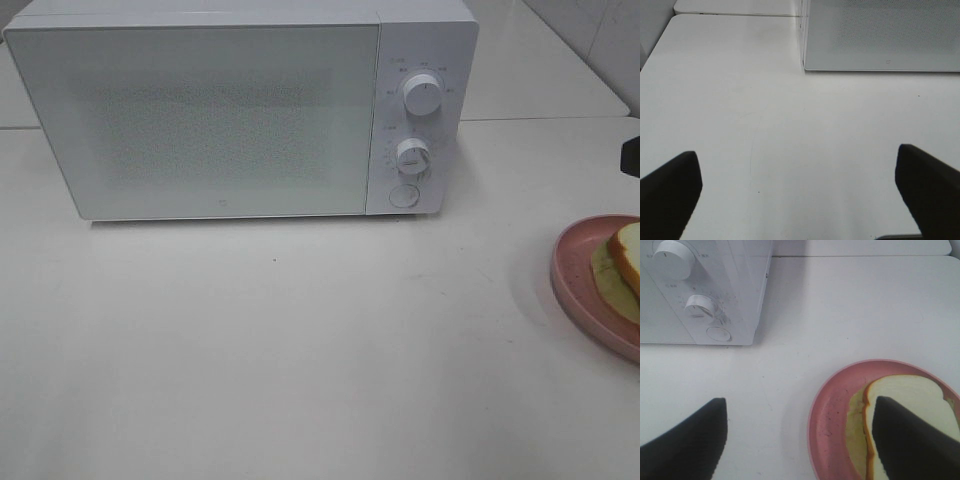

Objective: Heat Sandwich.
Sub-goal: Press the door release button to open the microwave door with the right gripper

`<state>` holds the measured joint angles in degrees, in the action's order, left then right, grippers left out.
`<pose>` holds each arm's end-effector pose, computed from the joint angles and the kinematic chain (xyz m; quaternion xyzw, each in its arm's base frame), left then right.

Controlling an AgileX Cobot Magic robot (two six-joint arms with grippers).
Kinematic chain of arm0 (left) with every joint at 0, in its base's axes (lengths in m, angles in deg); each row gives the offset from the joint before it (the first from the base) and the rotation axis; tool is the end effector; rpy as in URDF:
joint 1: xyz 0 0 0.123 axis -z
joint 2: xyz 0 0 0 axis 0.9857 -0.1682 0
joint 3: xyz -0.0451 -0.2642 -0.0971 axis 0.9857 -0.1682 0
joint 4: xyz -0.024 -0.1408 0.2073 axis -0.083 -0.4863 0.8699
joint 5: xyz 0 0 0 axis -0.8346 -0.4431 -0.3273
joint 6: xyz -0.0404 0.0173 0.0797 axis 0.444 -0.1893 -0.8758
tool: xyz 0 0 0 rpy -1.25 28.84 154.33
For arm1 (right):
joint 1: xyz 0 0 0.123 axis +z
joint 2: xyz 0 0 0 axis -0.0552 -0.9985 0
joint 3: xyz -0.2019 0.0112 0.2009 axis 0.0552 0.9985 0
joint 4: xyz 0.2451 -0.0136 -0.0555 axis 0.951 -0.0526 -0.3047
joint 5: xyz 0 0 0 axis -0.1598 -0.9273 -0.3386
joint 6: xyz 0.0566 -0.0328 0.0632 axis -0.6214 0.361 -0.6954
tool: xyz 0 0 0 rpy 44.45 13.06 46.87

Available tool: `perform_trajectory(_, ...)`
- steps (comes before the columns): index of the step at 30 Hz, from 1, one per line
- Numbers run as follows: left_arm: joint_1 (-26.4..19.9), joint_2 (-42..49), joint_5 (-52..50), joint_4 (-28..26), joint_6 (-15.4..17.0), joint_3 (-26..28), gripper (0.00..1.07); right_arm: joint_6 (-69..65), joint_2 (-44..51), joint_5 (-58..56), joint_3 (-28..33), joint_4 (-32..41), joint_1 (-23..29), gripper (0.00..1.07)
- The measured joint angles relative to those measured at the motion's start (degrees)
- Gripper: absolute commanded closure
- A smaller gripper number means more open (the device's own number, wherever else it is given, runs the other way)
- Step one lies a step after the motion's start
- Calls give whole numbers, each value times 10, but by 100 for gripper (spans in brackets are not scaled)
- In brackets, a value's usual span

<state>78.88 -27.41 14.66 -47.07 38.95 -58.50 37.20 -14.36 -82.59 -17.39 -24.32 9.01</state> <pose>-0.0043 -0.0077 0.2777 0.0018 0.8473 -0.0344 0.5299 0.1793 0.0168 0.2788 -0.0174 0.8690 0.0308 0.4936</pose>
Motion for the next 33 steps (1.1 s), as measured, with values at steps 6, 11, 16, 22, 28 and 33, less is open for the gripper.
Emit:
perform_trajectory(6,0,0,0,0,0,0,3,-9,-54,79,0,0,0,31)
perform_trajectory(11,0,0,0,0,0,0,3,-9,-99,144,0,0,0,31)
perform_trajectory(16,0,0,0,0,0,0,3,-9,-146,207,0,0,0,31)
perform_trajectory(22,0,0,0,0,0,0,3,-7,-199,286,0,6,8,31)
perform_trajectory(28,0,0,0,0,0,0,3,68,-255,395,25,109,65,31)
perform_trajectory(33,0,0,0,0,0,0,3,147,-285,464,44,219,113,31)
